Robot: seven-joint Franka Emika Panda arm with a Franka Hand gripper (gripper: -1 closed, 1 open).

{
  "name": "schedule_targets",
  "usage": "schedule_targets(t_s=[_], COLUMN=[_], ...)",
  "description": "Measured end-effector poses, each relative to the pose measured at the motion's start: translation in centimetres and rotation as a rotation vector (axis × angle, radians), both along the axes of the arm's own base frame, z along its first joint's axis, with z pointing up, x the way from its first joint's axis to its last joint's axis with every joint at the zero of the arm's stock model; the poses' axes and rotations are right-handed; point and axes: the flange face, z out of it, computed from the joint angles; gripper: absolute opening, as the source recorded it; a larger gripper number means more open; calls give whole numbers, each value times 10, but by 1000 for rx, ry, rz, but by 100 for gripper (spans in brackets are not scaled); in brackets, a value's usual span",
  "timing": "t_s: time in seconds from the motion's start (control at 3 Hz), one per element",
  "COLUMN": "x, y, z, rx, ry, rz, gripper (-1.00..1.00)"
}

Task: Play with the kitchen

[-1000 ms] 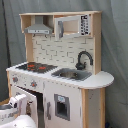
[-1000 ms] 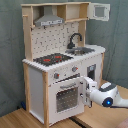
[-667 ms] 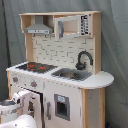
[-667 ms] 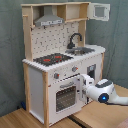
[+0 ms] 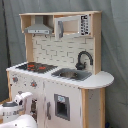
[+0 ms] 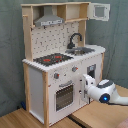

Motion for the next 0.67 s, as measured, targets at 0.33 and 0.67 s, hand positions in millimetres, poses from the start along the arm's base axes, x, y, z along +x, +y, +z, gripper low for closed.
schedule_targets(t_s=[0.33,0.67], x=[-28,-52], y=[-7,-10], z=[-1,-3], rx=[-21,-45], ry=[-9,-20], rz=[15,26], gripper=[100,100])
